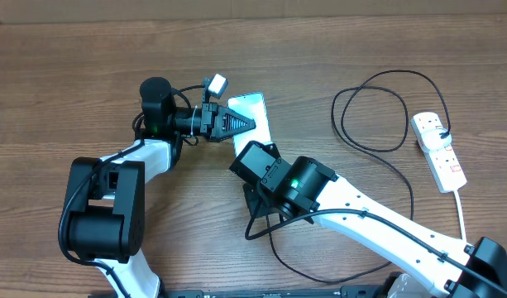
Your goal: Plug charger to phone and switch on socket
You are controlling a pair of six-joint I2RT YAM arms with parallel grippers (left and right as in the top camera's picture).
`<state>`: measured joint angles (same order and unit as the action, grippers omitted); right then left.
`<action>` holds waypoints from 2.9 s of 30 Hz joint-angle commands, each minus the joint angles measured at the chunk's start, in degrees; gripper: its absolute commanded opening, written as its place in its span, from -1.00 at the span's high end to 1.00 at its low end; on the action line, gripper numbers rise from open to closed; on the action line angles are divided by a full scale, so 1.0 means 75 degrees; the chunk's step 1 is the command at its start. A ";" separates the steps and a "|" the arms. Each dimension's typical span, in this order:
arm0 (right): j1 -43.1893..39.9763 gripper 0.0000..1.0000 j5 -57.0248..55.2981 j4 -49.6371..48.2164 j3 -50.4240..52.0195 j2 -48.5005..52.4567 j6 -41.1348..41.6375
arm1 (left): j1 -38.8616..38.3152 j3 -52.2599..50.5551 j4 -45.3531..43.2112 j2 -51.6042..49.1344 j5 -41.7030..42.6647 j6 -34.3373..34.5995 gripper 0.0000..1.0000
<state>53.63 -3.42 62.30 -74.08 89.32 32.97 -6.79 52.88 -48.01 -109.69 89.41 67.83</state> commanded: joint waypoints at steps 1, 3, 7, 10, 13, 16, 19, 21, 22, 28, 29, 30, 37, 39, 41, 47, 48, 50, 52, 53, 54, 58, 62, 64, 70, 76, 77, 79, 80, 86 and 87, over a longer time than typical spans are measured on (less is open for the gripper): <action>-0.0017 0.92 -0.0125 0.0087 -0.0032 -0.0020 -0.0090 | -0.0099 0.0064 -0.0038 0.0070 0.0149 0.0041 0.91; -0.0017 0.92 -0.0125 0.0070 -0.0032 -0.0020 -0.0090 | -0.0099 0.0064 -0.0035 0.0070 0.0152 0.0041 0.92; -0.0017 0.92 -0.0119 -0.0015 -0.0032 -0.0020 -0.0090 | -0.0099 0.0064 -0.0035 0.0070 0.0152 0.0041 0.92; -0.0017 0.92 -0.0117 -0.0052 -0.0032 -0.0020 -0.0090 | -0.0099 0.0064 -0.0038 0.0070 0.0149 0.0041 0.92; -0.0017 0.92 -0.0122 -0.0076 -0.0032 -0.0020 -0.0093 | -0.0099 0.0064 -0.0038 0.0070 0.0152 0.0041 0.92; -0.0017 0.92 -0.0125 -0.0085 -0.0032 -0.0020 -0.0093 | -0.0099 0.0064 -0.0038 0.0070 0.0152 0.0041 0.91; -0.0017 0.92 -0.0128 -0.0096 -0.0032 -0.0020 -0.0093 | -0.0099 0.0064 -0.0035 0.0070 0.0152 0.0041 0.91; -0.0017 0.92 -0.0128 -0.0125 -0.0032 -0.0020 -0.0093 | -0.0099 0.0064 -0.0038 0.0070 0.0152 0.0041 0.92; -0.0017 0.92 -0.0128 -0.0149 -0.0032 -0.0020 -0.0093 | -0.0099 0.0064 -0.0035 0.0070 0.0152 0.0041 0.91; -0.0020 0.92 -0.0134 -0.0195 -0.0032 -0.0020 -0.0093 | -0.0099 0.0064 -0.0035 0.0070 0.0152 0.0041 0.91; -0.0020 0.92 -0.0137 -0.0198 -0.0032 -0.0017 -0.0093 | -0.0099 0.0064 -0.0035 0.0070 0.0152 0.0041 0.92; -0.0020 0.92 -0.0189 -0.0195 -0.0032 -0.0017 -0.0093 | -0.0099 0.0064 -0.0035 0.0070 0.0152 0.0041 0.91; -0.0242 0.92 -0.0332 -0.0184 -0.0032 -0.0020 -0.0093 | -0.0099 0.0064 -0.0035 0.0070 0.0152 -0.0044 0.91; -0.0338 0.92 -0.0323 -0.0184 -0.0032 -0.0017 -0.0093 | -0.0099 0.0064 -0.0035 0.0070 0.0152 -0.0076 0.92; -0.0405 0.92 -0.0283 -0.0187 -0.0032 -0.0020 -0.0093 | -0.0099 0.0064 -0.0035 0.0070 0.0152 -0.0076 0.92; -0.0431 0.92 -0.0122 -0.0213 -0.0032 -0.0020 -0.0093 | -0.0099 0.0064 -0.0035 0.0070 0.0152 -0.0076 0.92; -0.0431 0.92 -0.0087 -0.0219 -0.0032 -0.0020 -0.0090 | -0.0099 0.0064 -0.0035 0.0070 0.0152 -0.0076 0.91; -0.0431 0.92 -0.0017 -0.0242 -0.0032 -0.0017 -0.0090 | -0.0099 0.0064 -0.0038 0.0070 0.0152 -0.0076 0.92; -0.0431 0.92 0.0058 -0.0303 -0.0032 -0.0020 -0.0087 | -0.0099 0.0064 -0.0038 0.0070 0.0152 -0.0079 0.92; -0.0431 0.92 0.0114 -0.0347 -0.0032 -0.0017 -0.0087 | -0.0099 0.0064 -0.0038 0.0070 0.0152 -0.0096 0.92; -0.0431 0.92 0.0172 -0.0411 -0.0032 -0.0017 -0.0087 | -0.0099 0.0064 -0.0035 0.0070 0.0152 -0.0143 0.92; -0.0431 0.92 0.0213 -0.0595 -0.0032 -0.0020 -0.0090 | -0.0099 0.0064 -0.0035 0.0070 0.0152 -0.0300 0.91; -0.0431 0.92 -0.0093 -0.0612 -0.0041 -0.0020 -0.0093 | -0.0099 0.0064 -0.0032 0.0070 0.0152 -0.0367 0.92; -0.0431 0.92 -0.0289 -0.0574 -0.0041 -0.0020 -0.0096 | -0.0099 0.0064 -0.0032 0.0070 0.0152 -0.0417 0.91; -0.0434 0.92 -0.0734 -0.0259 -0.0201 -0.0020 -0.0242 | -0.0099 0.0061 -0.0032 0.0070 0.0152 -0.0437 0.92; -0.0431 0.92 -0.0731 -0.0332 -0.0460 -0.0020 -0.0402 | -0.0102 0.0061 -0.0032 0.0070 0.0152 -0.0478 0.92; -0.0431 0.92 -0.0717 -0.0353 -0.0487 -0.0020 -0.0402 | -0.0102 0.0061 -0.0032 0.0070 0.0152 -0.0478 0.92; -0.0431 0.92 -0.0533 -0.0405 -0.0490 -0.0020 -0.0402 | -0.0099 0.0061 -0.0035 0.0070 0.0152 -0.0478 0.92; -0.0431 0.92 -0.0356 -0.0402 -0.0490 -0.0020 -0.0402 | -0.0099 0.0061 -0.0032 0.0070 0.0152 -0.0478 0.92; -0.0417 0.92 0.0504 -0.0189 -0.0466 -0.0020 -0.0376 | -0.0047 0.0061 -0.0032 0.0070 0.0149 -0.0472 0.92; -0.0417 0.92 0.0513 -0.0143 -0.0466 -0.0020 -0.0373 | -0.0038 0.0061 -0.0035 0.0070 0.0146 -0.0472 0.92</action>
<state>50.65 -2.33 60.62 -76.09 89.43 30.63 -6.79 52.88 -48.01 -109.69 88.86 65.60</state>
